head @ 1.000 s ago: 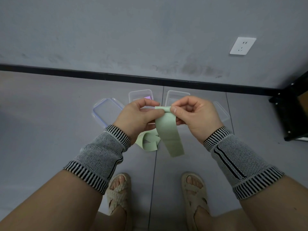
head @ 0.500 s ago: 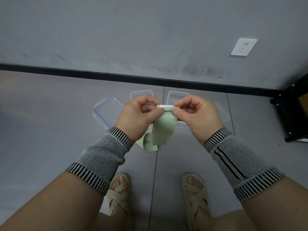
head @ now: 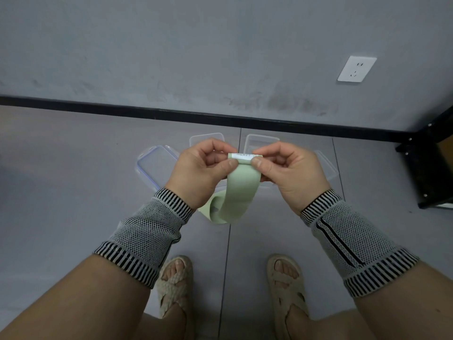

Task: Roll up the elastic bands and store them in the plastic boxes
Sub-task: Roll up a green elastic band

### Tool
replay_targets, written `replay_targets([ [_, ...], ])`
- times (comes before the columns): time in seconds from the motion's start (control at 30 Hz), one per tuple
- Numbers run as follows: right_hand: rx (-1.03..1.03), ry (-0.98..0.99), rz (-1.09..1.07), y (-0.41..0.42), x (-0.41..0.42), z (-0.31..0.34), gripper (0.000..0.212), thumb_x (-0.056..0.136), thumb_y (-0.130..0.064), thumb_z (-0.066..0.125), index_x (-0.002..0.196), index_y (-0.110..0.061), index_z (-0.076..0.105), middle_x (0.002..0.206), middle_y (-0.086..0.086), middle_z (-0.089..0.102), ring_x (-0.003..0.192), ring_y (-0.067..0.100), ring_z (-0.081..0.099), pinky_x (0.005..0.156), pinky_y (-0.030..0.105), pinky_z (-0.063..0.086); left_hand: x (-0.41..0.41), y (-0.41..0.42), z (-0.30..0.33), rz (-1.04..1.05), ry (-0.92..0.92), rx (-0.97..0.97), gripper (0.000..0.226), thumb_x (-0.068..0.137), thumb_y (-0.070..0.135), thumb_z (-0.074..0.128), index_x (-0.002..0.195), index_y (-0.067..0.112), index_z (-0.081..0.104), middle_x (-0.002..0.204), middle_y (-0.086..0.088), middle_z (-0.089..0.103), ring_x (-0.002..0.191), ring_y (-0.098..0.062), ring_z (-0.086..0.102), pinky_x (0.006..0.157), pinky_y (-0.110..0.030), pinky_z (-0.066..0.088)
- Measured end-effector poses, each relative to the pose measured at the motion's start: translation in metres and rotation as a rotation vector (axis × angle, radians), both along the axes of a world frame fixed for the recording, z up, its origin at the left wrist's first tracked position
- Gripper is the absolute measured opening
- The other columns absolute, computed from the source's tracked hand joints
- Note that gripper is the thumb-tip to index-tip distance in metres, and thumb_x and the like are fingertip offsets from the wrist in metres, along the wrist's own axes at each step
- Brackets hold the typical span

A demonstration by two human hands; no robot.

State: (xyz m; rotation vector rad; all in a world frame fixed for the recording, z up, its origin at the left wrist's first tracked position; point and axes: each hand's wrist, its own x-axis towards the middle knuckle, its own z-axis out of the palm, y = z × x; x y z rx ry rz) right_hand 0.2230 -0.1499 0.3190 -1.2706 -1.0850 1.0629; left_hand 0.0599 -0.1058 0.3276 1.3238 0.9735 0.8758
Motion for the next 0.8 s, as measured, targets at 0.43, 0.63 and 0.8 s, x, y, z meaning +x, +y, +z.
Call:
replay_targets([
  [0.43, 0.038, 0.007, -0.008, 0.0007, -0.0033, 0.0016, 0.024, 0.076, 0.01, 0.069, 0.077, -0.014, 0.066, 0.067, -0.007, 0.069, 0.067, 0.009, 0.065, 0.067, 0.023, 0.057, -0.001, 0.0035, -0.0056, 0.001, -0.011, -0.21, 0.01, 0.085, 0.006, 0.064, 0.085, 0.016, 0.066, 0.081, -0.011, 0.067, 0.084, -0.027, 0.056, 0.083, -0.041, 0.045],
  [0.63, 0.015, 0.039, 0.088, 0.0008, -0.0043, 0.0005, 0.035, 0.076, 0.013, 0.068, 0.087, -0.021, 0.067, 0.077, -0.006, 0.071, 0.074, 0.01, 0.066, 0.071, 0.024, 0.055, -0.004, 0.0063, -0.0054, -0.032, -0.067, -0.293, 0.014, 0.092, 0.007, 0.053, 0.097, 0.012, 0.066, 0.09, -0.005, 0.067, 0.08, -0.015, 0.063, 0.074, -0.028, 0.053],
  [0.8, -0.045, 0.133, 0.089, 0.0002, -0.0039, -0.0006, 0.026, 0.083, 0.009, 0.061, 0.09, -0.015, 0.07, 0.082, 0.005, 0.073, 0.075, 0.017, 0.07, 0.074, 0.031, 0.057, -0.0071, 0.0095, -0.0069, -0.032, -0.07, -0.364, 0.018, 0.094, 0.012, 0.051, 0.099, 0.014, 0.068, 0.092, -0.004, 0.07, 0.083, -0.016, 0.063, 0.077, -0.029, 0.051],
])
